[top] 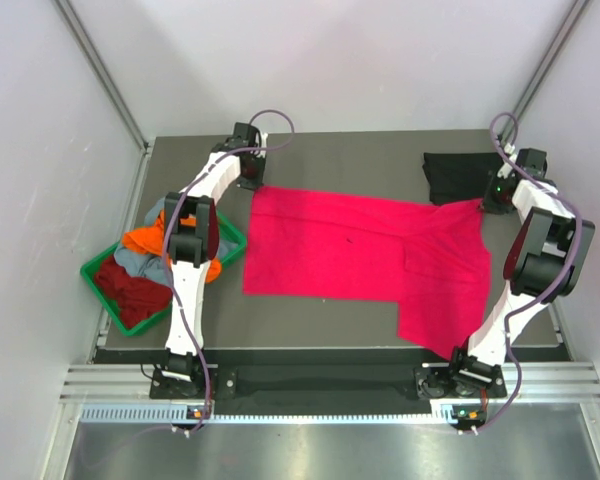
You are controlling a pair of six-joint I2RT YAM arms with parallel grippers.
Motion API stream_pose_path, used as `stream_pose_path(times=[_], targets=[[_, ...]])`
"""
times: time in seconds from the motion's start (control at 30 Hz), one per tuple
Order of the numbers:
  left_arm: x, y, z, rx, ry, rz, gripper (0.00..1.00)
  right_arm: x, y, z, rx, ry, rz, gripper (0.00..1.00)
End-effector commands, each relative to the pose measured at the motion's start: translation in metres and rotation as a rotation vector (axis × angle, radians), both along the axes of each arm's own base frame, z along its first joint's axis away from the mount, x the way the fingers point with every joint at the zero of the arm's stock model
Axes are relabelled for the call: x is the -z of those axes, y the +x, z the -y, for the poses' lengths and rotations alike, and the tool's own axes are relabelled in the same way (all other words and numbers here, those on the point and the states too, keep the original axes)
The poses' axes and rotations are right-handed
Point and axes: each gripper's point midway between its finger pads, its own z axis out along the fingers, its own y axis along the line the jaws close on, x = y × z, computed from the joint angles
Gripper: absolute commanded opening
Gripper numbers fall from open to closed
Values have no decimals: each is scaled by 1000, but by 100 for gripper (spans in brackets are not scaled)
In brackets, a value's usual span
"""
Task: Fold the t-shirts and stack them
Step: Fold the tshirt
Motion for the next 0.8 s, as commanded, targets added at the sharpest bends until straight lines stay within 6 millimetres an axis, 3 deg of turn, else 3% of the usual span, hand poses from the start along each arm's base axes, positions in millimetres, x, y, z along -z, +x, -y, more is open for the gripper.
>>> stream_pose_path(times=[0.0,0.57,0.77], targets=[[17,5,-24,-52,98,-12,0,-3,8,22,44,-50,40,1],[14,0,-39,-149,142,-11,0,15,-1,33,145,-75,15,0],[-6,7,-36,-185,105,39,0,4,9,32,164,-51,55,7]])
